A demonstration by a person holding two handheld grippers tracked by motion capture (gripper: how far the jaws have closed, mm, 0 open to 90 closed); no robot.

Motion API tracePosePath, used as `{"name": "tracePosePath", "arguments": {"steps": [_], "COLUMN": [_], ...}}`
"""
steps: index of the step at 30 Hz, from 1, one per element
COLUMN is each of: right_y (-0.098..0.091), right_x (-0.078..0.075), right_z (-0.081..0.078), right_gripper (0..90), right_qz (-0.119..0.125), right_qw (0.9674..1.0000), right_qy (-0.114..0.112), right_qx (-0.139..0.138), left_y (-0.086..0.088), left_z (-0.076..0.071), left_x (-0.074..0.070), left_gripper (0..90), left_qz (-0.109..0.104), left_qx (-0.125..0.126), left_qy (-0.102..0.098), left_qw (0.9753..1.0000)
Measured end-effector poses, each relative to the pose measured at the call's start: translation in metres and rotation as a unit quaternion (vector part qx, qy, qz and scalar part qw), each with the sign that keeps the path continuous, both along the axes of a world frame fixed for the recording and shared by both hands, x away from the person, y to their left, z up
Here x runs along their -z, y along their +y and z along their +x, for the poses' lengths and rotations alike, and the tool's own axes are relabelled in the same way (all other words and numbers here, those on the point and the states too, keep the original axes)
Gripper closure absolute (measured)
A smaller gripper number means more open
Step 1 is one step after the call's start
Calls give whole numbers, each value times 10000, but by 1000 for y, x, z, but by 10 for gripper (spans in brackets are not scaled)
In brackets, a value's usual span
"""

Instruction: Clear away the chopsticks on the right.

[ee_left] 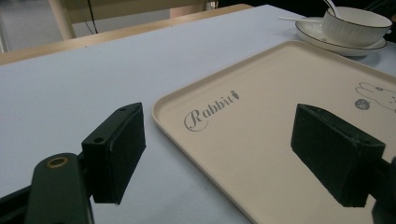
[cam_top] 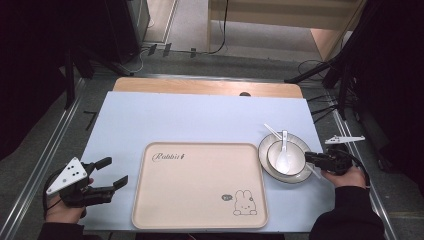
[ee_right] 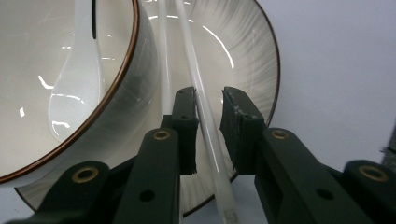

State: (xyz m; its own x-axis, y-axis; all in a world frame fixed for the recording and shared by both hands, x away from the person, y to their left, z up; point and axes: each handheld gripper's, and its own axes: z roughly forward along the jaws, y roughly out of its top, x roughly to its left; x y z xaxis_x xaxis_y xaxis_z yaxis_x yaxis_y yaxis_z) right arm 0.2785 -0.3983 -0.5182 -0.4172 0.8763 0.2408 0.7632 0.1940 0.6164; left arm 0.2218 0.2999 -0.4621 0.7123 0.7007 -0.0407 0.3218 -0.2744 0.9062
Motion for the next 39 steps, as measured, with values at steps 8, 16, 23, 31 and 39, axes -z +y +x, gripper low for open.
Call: {"name": "tracePosePath", "arguments": {"steps": [8, 16, 23, 31, 39], "right_y": [-5, -7, 7, 32, 76], "right_x": [0, -25, -55, -79, -86], "right_z": [5, 1, -7, -18, -38], "right_gripper": [845, 848, 848, 849, 849], "right_qz": [126, 426, 202, 428, 373], "right_qw": [9998, 9974, 9928, 9903, 9930], "right_qy": [147, 44, -310, -579, -777], "right_qx": [81, 579, 1138, 1189, 808], "left_y": [1, 2, 2, 2, 2], "left_z": [0, 0, 0, -1, -1], "left_x": [0, 0, 0, 0, -1], "left_gripper": [185, 185, 185, 186, 186], "left_qz": [-24, 12, 23, 26, -20], "left_qx": [-17, -41, -31, -47, -36], "left_qy": [-21, -16, -19, -24, -39], "left_qw": [10000, 10000, 10000, 10000, 10000]}}
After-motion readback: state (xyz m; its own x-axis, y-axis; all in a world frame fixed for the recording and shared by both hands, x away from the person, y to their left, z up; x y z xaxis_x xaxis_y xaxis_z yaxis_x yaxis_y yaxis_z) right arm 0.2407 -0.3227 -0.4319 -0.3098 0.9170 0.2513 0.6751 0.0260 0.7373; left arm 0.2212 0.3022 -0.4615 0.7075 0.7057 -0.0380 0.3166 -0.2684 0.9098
